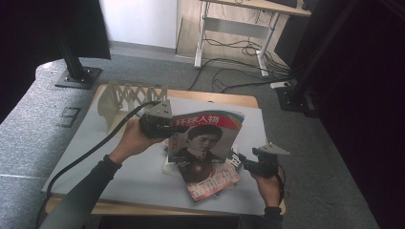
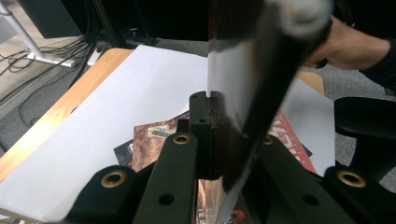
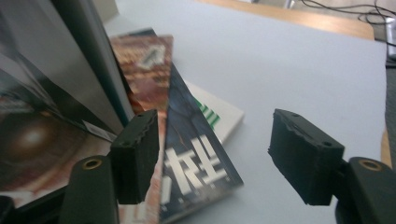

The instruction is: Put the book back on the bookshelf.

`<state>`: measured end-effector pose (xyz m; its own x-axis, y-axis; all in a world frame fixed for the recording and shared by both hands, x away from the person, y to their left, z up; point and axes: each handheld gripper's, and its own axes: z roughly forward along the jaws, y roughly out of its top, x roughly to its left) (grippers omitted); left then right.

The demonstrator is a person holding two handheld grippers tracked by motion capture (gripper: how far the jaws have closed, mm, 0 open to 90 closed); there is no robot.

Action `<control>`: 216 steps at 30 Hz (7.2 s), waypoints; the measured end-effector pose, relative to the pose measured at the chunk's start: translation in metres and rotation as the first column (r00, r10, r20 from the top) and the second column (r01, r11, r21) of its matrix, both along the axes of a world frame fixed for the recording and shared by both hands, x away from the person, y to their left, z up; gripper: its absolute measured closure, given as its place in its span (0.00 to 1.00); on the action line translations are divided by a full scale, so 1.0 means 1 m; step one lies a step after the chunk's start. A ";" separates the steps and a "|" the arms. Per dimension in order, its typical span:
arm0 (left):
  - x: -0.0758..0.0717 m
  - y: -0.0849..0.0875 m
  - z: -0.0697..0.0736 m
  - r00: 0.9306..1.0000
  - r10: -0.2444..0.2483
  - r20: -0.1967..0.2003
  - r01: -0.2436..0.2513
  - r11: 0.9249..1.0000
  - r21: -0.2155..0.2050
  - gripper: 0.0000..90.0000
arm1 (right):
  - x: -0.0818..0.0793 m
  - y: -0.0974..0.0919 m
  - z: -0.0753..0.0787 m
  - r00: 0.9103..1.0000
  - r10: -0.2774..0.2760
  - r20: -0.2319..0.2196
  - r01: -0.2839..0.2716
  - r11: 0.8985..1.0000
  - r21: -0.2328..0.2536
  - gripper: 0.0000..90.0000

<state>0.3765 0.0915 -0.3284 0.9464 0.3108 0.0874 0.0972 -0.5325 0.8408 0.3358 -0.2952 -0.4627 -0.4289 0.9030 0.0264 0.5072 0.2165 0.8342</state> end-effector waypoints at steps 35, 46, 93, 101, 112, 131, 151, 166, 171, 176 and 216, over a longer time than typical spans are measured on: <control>0.004 0.000 0.001 0.997 0.060 -0.040 -0.062 0.997 -0.050 0.96 | -0.004 -0.021 -0.074 0.980 -0.142 -0.143 0.132 0.988 -0.080 0.09; -0.001 0.014 0.015 0.996 0.086 -0.017 -0.087 0.995 -0.044 0.96 | -0.004 -0.021 -0.074 0.980 -0.142 -0.142 0.131 0.988 -0.078 0.09; -0.023 0.114 0.039 0.962 0.268 -0.041 -0.270 0.961 -0.062 0.96 | -0.004 -0.021 -0.074 0.980 -0.141 -0.139 0.131 0.988 -0.078 0.09; -0.026 0.141 0.041 0.938 0.345 -0.031 -0.346 0.935 -0.074 0.97 | -0.004 -0.021 -0.074 0.980 -0.141 -0.138 0.131 0.988 -0.078 0.09; -0.031 0.176 0.045 0.905 0.423 -0.031 -0.424 0.902 -0.082 0.96 | -0.004 -0.021 -0.074 0.980 -0.141 -0.138 0.131 0.988 -0.078 0.09; -0.027 0.231 0.050 0.829 0.558 -0.030 -0.558 0.824 -0.097 0.97 | -0.004 -0.021 -0.075 0.980 -0.143 -0.136 0.133 0.988 -0.077 0.09; 0.008 0.236 0.039 0.771 0.635 -0.042 -0.635 0.763 -0.124 0.96 | -0.004 -0.021 -0.075 0.981 -0.140 -0.138 0.130 0.988 -0.078 0.09; 0.038 0.226 0.037 0.741 0.671 -0.032 -0.669 0.732 -0.134 0.96 | -0.004 -0.021 -0.075 0.980 -0.141 -0.138 0.132 0.988 -0.077 0.09; 0.051 0.220 0.033 0.737 0.675 -0.030 -0.671 0.727 -0.143 0.96 | -0.004 -0.021 -0.075 0.980 -0.142 -0.137 0.133 0.988 -0.076 0.09; 0.057 0.216 0.027 0.731 0.682 -0.016 -0.676 0.722 -0.146 0.96 | -0.004 -0.021 -0.075 0.980 -0.142 -0.137 0.133 0.988 -0.076 0.09; 0.014 0.255 -0.011 0.738 0.669 -0.089 -0.670 0.742 0.015 0.88 | -0.004 -0.021 -0.075 0.980 -0.142 -0.137 0.132 0.988 -0.077 0.09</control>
<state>0.3904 0.3469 -0.3394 0.4969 0.8678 0.0078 0.4924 -0.2893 0.8209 0.3315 -0.3160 -0.5373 -0.2974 0.9546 0.0151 0.6478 0.1902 0.7377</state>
